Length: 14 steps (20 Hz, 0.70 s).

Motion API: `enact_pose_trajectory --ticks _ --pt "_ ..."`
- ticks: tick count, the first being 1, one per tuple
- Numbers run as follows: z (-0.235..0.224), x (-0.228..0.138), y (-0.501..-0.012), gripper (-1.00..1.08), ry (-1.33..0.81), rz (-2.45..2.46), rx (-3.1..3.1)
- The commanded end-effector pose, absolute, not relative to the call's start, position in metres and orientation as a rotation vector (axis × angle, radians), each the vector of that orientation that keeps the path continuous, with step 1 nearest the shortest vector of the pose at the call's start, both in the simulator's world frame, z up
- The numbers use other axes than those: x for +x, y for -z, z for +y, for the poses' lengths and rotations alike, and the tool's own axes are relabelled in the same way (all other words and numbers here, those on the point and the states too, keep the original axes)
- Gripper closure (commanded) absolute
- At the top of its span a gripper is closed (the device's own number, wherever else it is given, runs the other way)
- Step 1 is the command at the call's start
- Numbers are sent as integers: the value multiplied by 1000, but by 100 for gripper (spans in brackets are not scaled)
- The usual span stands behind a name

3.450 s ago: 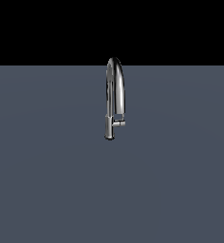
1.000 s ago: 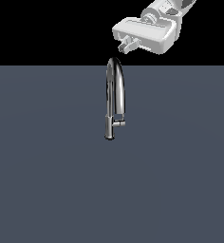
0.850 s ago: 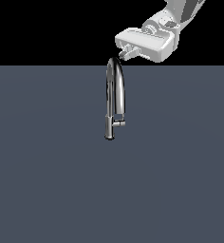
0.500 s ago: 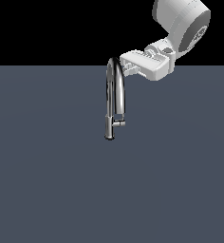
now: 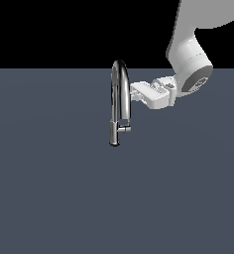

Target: Turn on the faucet by rotating a designated handle.

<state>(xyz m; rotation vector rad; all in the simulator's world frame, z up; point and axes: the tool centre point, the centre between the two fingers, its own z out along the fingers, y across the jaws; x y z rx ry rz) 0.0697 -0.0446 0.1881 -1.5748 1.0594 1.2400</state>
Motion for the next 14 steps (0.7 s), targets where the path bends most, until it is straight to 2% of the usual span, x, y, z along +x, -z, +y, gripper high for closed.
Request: enact_pose_trajectory --ticks 1,8,14 --pt "-43 73 -172 108 -1265 1081 -1502" --pt "-39 78 -138 108 -1311 1121 -1361" --pt "-36 78 -129 108 -1322 1130 -1324"
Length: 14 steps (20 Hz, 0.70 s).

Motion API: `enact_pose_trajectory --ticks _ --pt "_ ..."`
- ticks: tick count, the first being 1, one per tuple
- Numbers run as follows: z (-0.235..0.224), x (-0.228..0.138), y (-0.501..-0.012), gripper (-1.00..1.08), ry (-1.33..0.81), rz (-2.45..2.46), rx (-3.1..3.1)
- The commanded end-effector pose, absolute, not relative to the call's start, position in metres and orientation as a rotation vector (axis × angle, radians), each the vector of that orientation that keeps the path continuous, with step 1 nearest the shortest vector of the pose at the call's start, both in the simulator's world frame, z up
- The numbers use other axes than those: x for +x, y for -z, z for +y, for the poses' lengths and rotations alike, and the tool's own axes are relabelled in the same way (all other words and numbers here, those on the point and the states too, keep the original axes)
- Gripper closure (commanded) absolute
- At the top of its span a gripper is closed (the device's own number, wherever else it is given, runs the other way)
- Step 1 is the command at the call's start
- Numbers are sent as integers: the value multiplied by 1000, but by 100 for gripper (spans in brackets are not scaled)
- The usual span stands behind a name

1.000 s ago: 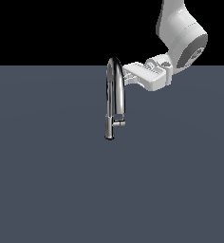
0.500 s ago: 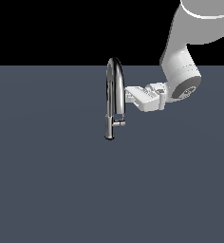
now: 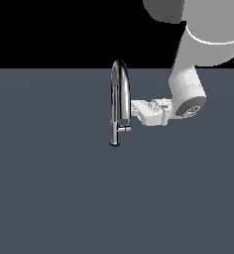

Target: Turn on the faucet by rotating a designated handle.

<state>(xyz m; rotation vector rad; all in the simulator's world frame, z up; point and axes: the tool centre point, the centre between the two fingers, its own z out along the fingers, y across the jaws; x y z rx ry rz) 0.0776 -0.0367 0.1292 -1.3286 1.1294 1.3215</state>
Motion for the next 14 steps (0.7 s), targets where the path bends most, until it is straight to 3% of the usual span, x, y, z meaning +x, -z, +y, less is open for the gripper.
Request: enact_pose_trajectory --ticks 1,14 --pt "-36 78 -129 108 -1322 1130 -1324" --pt "-39 58 -134 108 -1322 1130 -1324"
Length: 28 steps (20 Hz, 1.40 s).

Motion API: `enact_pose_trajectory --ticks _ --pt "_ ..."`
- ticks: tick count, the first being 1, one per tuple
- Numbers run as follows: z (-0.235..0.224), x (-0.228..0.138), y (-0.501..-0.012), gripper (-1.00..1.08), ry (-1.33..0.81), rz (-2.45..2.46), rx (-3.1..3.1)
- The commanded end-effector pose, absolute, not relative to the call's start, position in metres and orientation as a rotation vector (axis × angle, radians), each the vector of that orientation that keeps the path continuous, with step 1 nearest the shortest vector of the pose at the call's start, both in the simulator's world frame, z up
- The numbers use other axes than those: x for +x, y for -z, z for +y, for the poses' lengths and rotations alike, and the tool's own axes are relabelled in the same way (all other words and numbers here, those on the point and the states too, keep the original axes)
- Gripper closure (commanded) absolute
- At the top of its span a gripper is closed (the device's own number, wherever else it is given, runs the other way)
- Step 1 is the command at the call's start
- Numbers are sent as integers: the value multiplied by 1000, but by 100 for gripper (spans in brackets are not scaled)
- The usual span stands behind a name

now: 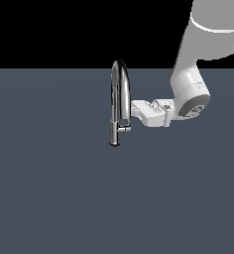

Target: Turn on the faucet by rotating a designated handle.

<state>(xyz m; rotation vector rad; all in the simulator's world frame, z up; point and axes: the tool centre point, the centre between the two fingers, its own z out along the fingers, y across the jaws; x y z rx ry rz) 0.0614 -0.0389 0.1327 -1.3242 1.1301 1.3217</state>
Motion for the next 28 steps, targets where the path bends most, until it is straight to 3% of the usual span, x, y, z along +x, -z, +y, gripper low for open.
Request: enact_pose_trajectory --ticks 1,14,28 --pt "-40 56 -134 108 -1322 1130 -1324" --pt "-36 35 -138 108 -1325 1123 -1327" --pt "-50 -12 -115 108 -1322 1129 -1324"
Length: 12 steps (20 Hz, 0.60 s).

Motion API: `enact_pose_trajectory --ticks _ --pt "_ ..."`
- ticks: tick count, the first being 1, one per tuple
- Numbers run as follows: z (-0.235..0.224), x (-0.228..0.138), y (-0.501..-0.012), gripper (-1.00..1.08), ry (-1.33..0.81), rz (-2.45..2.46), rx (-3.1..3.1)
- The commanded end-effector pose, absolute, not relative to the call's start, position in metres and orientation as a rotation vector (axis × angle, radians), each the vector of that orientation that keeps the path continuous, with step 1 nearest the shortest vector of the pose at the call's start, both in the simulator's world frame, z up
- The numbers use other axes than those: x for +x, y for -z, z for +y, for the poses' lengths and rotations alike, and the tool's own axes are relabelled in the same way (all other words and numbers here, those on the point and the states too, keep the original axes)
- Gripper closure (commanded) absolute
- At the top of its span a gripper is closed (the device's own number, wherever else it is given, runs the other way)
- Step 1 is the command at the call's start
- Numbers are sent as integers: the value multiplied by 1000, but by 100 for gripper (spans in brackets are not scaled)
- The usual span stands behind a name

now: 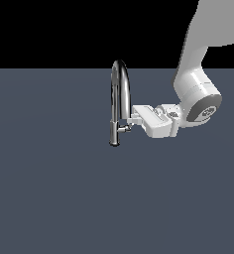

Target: Turn on the faucet by rotating a designated handle.

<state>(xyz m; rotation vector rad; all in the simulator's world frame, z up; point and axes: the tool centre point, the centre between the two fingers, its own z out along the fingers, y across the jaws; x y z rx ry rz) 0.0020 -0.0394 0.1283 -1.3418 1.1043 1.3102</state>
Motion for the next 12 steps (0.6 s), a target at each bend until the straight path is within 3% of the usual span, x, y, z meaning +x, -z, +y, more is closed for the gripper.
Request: enact_pose_trajectory --ticks 1,2,12 --pt "-50 -12 -115 108 -1322 1129 -1324" --pt "-40 -1 -127 108 -1314 1104 -1341" --pt "-52 -25 -66 108 -1321 1129 -1325"
